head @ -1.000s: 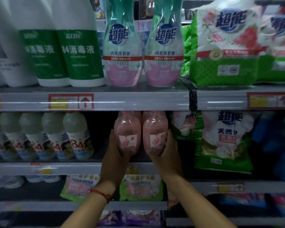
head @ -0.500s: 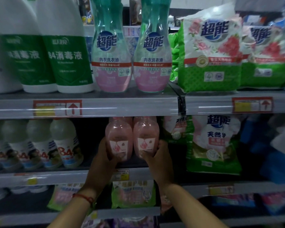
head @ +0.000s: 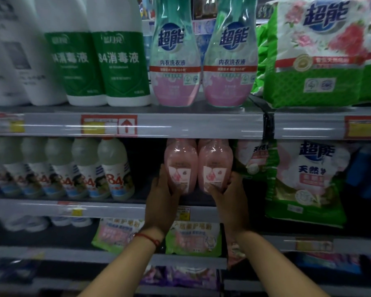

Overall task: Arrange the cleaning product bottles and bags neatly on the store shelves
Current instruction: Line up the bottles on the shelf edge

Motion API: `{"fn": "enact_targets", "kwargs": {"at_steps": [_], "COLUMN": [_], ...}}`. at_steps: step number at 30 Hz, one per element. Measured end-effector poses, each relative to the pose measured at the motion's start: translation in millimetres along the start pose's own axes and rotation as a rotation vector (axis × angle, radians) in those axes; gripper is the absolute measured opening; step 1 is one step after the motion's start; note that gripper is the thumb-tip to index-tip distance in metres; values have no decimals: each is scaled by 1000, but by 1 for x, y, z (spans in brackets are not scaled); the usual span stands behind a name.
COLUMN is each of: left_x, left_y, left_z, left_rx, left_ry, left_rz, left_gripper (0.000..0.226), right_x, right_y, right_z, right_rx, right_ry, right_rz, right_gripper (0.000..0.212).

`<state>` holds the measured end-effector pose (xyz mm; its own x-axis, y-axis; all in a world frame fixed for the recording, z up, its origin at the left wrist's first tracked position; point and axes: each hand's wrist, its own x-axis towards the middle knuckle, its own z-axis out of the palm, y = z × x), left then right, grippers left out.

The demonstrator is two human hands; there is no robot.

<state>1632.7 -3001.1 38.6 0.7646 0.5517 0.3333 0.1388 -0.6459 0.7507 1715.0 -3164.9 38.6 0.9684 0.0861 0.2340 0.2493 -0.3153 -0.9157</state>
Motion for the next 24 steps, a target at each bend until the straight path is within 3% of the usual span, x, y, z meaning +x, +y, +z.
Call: {"fn": "enact_targets", "kwargs": {"at_steps": [8, 12, 14, 16, 19, 24], "left_x": [-4, -11, -19, -34, -54, -75], "left_y": [7, 13, 14, 8, -4, 3], "left_z": [-1, -9, -16, -26, -38, -71], "left_rx": [-16, 109, 249, 396, 573, 795], "left_ry": [1, -53, -79, -84, -95, -280], "left_rz": [-24, -23, 5, 140, 304, 205], "left_gripper": [75, 80, 74, 67, 67, 73], "right_x": [-2, -10, -19, -30, -52, -82], "right_y": [-3, -9, -16, -22, -29, -53], "right_z": [-1, -10, -20, -31, -40, -27], "right_rx": [-19, -26, -157, -376, -685, -850], "right_ry": [-18, -93, -167, -285, -432, -634], "right_rz": [11, 25, 20, -1, -162, -291], "right_gripper": [56, 58, 72, 89, 88, 85]}}
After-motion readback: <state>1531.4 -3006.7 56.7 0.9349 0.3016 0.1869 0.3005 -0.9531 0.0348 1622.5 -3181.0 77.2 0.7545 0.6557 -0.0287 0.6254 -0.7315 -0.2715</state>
